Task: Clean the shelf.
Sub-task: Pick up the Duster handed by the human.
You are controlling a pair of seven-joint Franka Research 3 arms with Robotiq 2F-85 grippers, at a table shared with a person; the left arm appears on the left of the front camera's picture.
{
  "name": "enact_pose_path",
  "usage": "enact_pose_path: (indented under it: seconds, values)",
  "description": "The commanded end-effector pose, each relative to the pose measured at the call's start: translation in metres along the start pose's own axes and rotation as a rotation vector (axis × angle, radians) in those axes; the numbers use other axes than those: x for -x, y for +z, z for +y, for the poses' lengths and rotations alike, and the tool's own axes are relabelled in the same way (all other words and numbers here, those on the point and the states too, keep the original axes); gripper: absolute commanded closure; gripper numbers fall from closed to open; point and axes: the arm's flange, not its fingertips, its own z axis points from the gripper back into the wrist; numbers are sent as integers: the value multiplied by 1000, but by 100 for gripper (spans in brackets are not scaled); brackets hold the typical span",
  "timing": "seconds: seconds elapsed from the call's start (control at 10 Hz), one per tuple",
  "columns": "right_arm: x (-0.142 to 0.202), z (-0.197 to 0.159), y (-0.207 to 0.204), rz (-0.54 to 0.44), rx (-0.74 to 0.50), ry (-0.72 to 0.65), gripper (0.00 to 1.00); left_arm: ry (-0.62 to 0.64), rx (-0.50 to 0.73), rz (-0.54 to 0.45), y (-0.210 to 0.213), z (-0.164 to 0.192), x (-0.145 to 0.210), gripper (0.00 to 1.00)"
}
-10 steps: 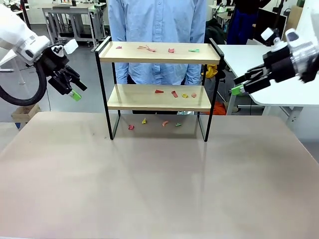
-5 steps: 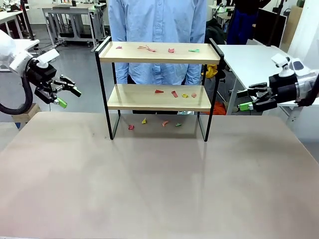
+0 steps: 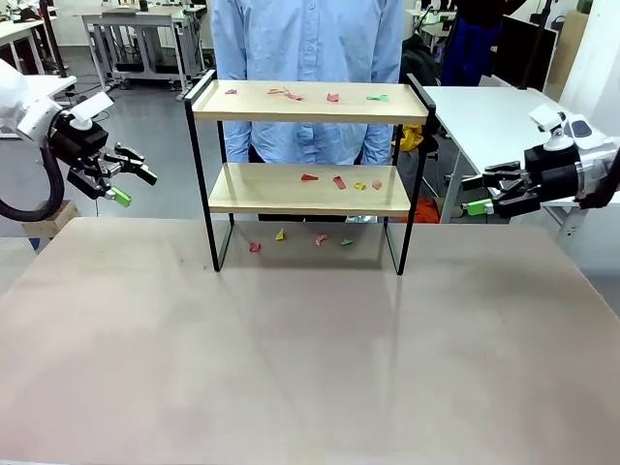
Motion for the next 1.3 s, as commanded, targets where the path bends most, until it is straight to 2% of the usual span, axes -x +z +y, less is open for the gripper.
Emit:
enact_pose_path:
  seconds: [0.0, 0.2, 0.4, 0.6, 0.8, 1.2]
  values:
    - [33, -30, -1, -108, 8, -61, 0, -36, -83, -210, 5, 4, 30, 0]
    - [60, -39, 3, -206, 53, -55, 0, -58, -173, -396, 15, -10, 49, 0]
    - [80, -47, 7, -278, 78, -48, 0, -17, -229, -486, 23, -16, 67, 0]
    - [95, -58, 11, -366, 101, -39, 0, 11, -248, -534, 27, -19, 82, 0]
    - [99, -70, 22, -412, 126, -11, 0, 40, -228, -563, 27, -22, 94, 0]
    - [100, -104, 29, -448, 33, 54, 0, 63, -190, -614, 29, -30, 111, 0]
